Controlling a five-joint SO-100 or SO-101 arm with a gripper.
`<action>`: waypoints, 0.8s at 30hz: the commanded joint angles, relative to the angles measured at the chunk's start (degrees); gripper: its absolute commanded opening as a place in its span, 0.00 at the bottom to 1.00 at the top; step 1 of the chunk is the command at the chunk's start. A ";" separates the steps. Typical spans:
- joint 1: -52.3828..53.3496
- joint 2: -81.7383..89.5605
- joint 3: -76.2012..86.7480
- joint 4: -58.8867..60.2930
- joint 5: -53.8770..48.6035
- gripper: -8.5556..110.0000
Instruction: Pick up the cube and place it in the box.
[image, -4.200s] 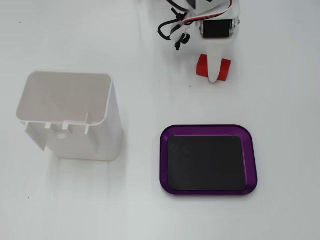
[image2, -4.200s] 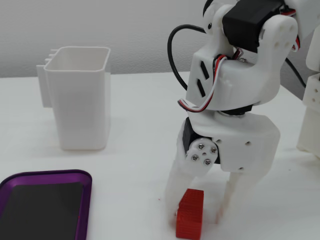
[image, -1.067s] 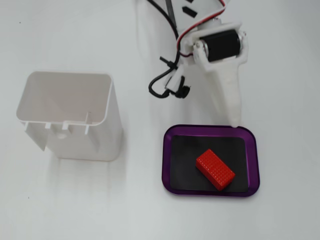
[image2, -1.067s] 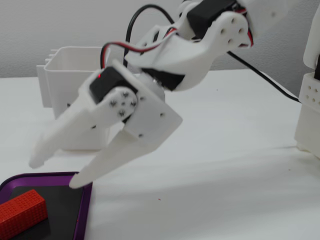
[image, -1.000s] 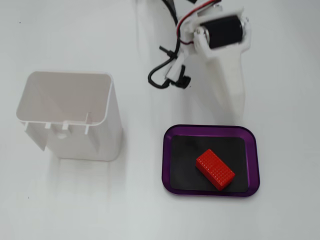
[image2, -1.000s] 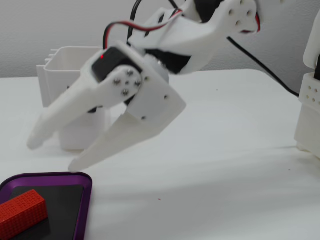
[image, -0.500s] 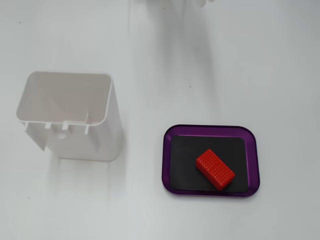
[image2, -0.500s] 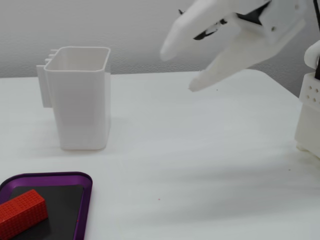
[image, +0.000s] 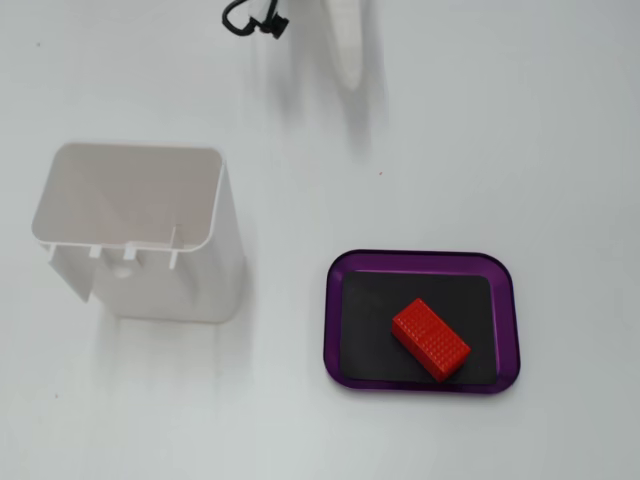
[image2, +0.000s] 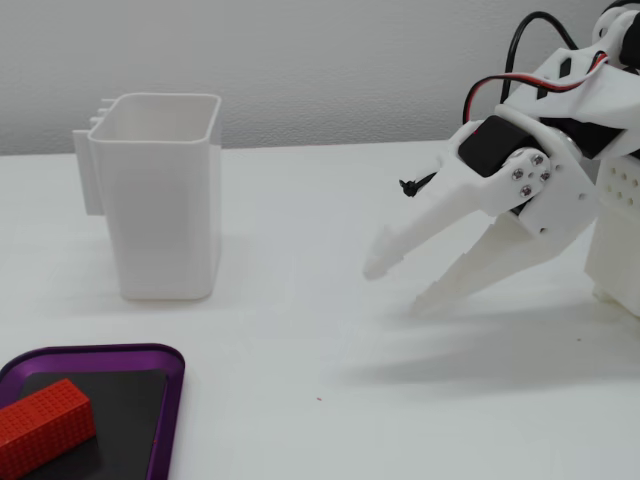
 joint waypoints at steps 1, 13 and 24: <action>3.69 2.99 1.58 0.18 1.93 0.20; 9.49 2.99 1.32 6.24 5.10 0.18; 9.49 2.99 1.23 7.29 5.45 0.08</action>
